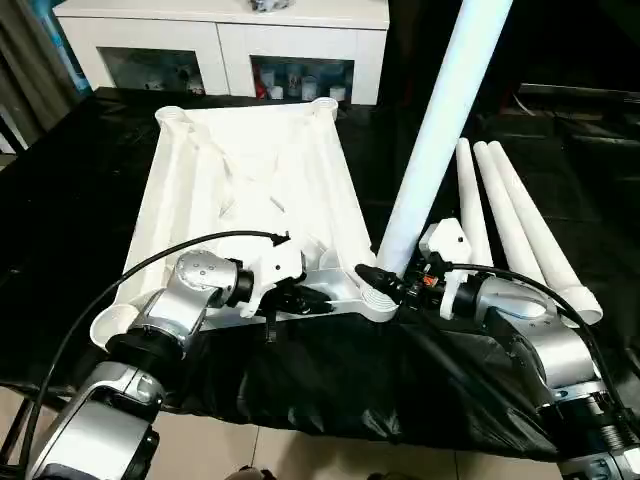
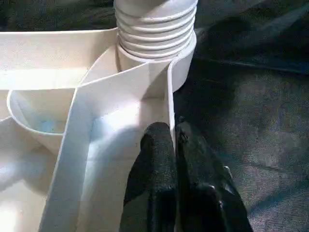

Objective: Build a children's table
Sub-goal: Insert table leg to table base

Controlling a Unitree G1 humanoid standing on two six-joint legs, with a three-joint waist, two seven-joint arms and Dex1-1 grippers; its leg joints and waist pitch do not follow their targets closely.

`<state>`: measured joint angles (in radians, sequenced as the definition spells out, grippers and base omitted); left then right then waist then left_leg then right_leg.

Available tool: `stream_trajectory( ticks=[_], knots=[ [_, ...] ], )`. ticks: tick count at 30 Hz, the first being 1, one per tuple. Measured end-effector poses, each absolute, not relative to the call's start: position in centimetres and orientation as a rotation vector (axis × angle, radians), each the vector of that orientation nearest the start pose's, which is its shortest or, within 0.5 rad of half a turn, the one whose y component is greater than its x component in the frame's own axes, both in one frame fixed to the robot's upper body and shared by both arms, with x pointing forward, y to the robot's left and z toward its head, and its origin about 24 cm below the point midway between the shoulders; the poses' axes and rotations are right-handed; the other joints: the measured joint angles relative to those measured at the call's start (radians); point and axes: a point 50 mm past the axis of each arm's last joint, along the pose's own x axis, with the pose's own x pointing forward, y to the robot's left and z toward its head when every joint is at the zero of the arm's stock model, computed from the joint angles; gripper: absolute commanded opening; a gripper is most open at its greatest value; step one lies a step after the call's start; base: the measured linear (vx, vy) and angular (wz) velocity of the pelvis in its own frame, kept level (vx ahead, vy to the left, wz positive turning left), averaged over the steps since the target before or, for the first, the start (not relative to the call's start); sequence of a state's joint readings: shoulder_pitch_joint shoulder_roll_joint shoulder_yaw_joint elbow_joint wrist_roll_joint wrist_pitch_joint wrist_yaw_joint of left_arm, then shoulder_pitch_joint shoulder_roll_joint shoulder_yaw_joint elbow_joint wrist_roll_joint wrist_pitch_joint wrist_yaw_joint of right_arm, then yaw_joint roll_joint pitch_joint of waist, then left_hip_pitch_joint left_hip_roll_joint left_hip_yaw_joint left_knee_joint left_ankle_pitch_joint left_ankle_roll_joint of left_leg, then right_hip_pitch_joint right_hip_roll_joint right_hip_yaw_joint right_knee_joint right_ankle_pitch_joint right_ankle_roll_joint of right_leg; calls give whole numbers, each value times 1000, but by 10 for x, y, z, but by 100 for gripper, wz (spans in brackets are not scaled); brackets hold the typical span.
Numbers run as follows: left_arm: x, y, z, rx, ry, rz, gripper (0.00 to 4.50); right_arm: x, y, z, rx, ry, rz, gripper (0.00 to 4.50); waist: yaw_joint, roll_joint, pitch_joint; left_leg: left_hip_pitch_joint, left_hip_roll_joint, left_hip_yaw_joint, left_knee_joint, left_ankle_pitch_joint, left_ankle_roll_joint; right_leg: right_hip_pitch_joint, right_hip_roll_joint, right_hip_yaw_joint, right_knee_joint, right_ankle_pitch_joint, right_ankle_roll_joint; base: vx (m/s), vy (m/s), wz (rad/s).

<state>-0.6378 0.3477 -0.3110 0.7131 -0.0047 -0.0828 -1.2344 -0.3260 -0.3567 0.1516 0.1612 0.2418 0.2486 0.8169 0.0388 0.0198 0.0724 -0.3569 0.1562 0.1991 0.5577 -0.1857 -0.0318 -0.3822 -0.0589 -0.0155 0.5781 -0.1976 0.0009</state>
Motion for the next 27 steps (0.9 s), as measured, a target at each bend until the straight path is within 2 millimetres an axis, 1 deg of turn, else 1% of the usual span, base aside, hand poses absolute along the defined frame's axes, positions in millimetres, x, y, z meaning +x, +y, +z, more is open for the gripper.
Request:
stream_trajectory(
  ticks=[10,15,19,22,27],
  knots=[
    [319,125,52,464,364,-1425,0,292,-138,68,-106,194,963,190,-1,-2,-1,1,0,0,-1,0,0,0,0,0,0,0,0,0,0,0],
    [318,125,52,463,364,-1440,0,291,-140,68,-109,199,993,190,0,-4,-3,0,0,0,-2,0,0,0,0,0,0,0,0,0,0,0],
    [317,125,53,466,360,-1463,0,288,-143,70,-121,204,1038,190,8,-5,-3,0,0,0,-4,0,-1,0,0,-1,-1,-1,-1,0,0,0],
    [316,126,55,475,360,-1494,0,283,-144,71,-132,209,1090,190,20,-5,-3,0,0,0,-5,-1,-1,0,0,-2,-1,-3,-3,0,0,0],
    [317,126,56,495,371,-1522,0,280,-144,70,-143,206,1125,190,25,-5,-3,0,0,0,-4,-1,-1,0,0,-2,-1,-3,-3,0,0,0]
  ],
)
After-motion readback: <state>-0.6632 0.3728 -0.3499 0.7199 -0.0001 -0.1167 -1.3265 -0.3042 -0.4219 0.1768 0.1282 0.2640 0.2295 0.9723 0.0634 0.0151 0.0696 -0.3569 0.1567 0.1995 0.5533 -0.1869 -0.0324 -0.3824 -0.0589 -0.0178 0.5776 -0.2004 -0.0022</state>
